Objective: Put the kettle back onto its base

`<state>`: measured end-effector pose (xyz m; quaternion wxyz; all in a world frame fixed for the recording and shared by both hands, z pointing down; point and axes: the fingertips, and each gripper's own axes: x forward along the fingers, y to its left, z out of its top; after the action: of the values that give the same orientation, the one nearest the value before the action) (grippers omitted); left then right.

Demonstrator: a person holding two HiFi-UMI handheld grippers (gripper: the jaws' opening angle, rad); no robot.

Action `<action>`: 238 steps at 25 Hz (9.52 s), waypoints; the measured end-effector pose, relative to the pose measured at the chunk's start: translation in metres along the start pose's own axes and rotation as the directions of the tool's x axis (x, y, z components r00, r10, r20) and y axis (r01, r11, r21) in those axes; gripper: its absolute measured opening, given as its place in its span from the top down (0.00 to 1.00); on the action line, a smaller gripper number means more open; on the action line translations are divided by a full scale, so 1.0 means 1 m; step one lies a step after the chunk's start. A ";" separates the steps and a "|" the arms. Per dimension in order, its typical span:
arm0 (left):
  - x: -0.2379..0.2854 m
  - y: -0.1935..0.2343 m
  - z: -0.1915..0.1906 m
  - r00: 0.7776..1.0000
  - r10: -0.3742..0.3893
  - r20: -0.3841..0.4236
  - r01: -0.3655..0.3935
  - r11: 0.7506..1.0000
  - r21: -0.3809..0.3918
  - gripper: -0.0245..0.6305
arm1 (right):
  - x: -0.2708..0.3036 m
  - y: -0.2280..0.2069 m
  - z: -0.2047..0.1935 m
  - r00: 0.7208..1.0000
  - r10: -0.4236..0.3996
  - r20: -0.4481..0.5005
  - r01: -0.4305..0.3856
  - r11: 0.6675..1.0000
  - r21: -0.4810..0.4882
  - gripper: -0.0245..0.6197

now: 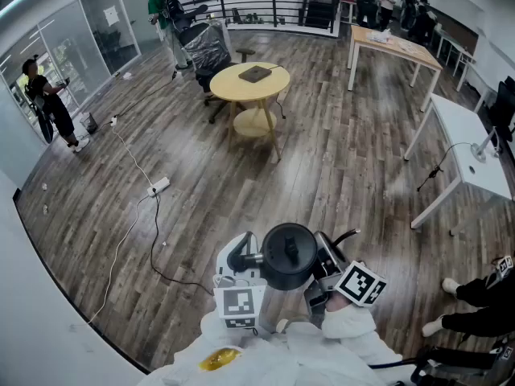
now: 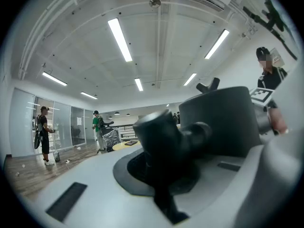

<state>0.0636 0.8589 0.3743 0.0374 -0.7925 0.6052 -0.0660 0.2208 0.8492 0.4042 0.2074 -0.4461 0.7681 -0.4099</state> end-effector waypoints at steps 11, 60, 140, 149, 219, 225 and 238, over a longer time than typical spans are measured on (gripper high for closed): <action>0.021 -0.003 -0.017 1.000 -0.021 -0.013 0.021 1.000 0.001 0.96 | 0.012 -0.022 0.001 1.000 -0.018 0.006 0.018 1.000 0.009 0.86; 0.315 0.262 -0.025 0.999 -0.038 0.018 0.038 0.999 -0.005 0.96 | 0.406 -0.015 0.044 0.999 -0.041 0.036 0.041 0.999 -0.017 0.86; 0.986 0.418 -0.031 0.999 -0.037 -0.029 0.037 0.999 -0.008 0.96 | 0.983 -0.233 0.349 0.997 -0.071 -0.016 0.071 0.997 0.016 0.87; 1.095 0.492 -0.025 0.999 -0.033 -0.025 0.033 0.999 0.008 0.96 | 1.112 -0.237 0.381 0.999 -0.041 -0.006 0.041 0.999 0.022 0.87; 1.389 0.513 -0.184 0.999 0.012 -0.050 -0.012 1.000 0.012 0.96 | 1.353 -0.472 0.432 0.978 -0.163 -0.129 0.172 0.983 0.061 0.89; 1.398 0.516 -0.203 0.998 0.028 -0.063 -0.028 1.000 0.009 0.96 | 1.366 -0.489 0.424 0.975 -0.169 -0.146 0.179 0.982 0.058 0.89; 1.408 0.522 -0.218 0.998 0.044 -0.048 -0.044 0.999 0.003 0.96 | 1.379 -0.505 0.418 0.973 -0.184 -0.138 0.189 0.981 0.029 0.89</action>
<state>-0.1026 -0.6320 0.6007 0.0250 -0.7772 0.6231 -0.0845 0.0553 -0.6508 0.6394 0.1249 -0.4830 0.7262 -0.4729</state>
